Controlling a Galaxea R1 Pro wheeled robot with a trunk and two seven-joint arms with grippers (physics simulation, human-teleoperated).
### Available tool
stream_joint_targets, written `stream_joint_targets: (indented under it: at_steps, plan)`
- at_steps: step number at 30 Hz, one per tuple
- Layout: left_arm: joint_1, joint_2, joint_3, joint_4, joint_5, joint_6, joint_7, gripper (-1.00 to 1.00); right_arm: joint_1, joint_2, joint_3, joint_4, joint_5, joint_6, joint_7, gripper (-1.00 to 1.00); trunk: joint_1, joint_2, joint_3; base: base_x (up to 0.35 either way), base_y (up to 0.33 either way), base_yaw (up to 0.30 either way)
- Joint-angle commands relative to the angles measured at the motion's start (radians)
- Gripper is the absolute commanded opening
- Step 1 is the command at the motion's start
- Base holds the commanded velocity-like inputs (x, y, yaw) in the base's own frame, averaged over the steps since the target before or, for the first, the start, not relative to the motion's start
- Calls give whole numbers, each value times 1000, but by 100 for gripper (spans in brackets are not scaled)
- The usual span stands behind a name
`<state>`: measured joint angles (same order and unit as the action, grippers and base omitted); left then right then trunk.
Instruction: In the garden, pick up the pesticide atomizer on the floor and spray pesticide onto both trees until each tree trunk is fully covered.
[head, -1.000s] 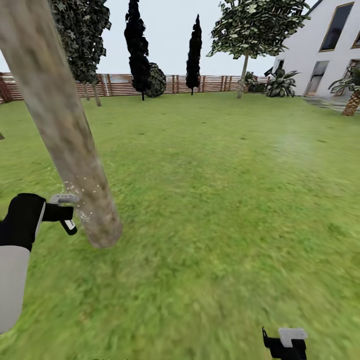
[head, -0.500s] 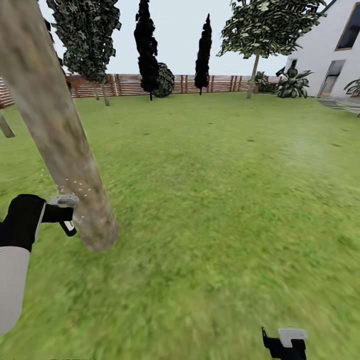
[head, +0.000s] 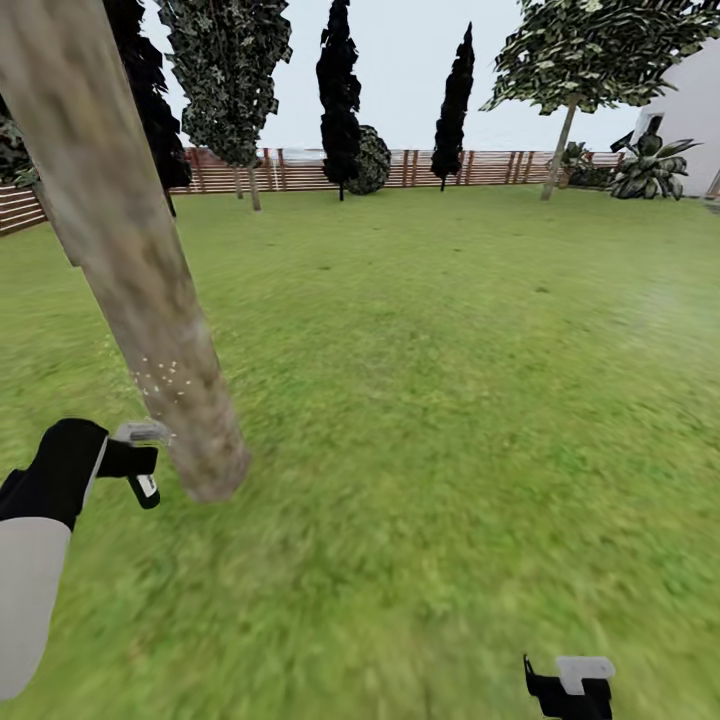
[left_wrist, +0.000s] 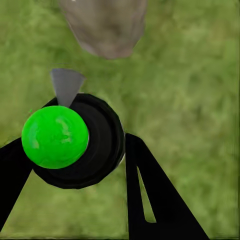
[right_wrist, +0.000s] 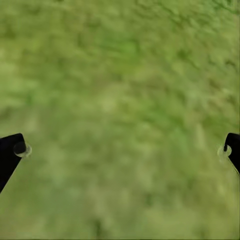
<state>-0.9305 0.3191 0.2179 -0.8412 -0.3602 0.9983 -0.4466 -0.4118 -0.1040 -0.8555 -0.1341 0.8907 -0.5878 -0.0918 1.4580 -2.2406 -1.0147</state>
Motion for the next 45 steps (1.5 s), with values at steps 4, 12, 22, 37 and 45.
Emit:
stream_joint_targets:
  at_steps: [4, 12, 22, 37, 45]
  plan:
    - [58, 4, 4, 25, -11, -11, -9, -100, -1, 0, -4, 2, 10, -3, -8, 100, 0, 0, -1, 234, -203, 6]
    - [91, -41, 8, 55, -11, -25, -1, -100, -1, -1, -5, 1, 10, -3, -8, 100, 0, 0, -1, 235, -201, 129]
    - [166, -22, 95, 54, -10, -62, 65, -100, -1, -2, -6, -4, 10, -3, -8, 100, 0, 0, -1, 226, -180, 22]
    - [168, -52, 115, 59, -1, -159, 65, -100, -1, -2, -4, -4, 11, -3, -8, 100, 0, 0, -1, 62, -68, 217]
    - [168, -48, 117, 48, -4, -161, 66, -100, -1, -2, -5, -4, 11, -3, -8, 100, 0, 0, -1, 143, -241, 38]
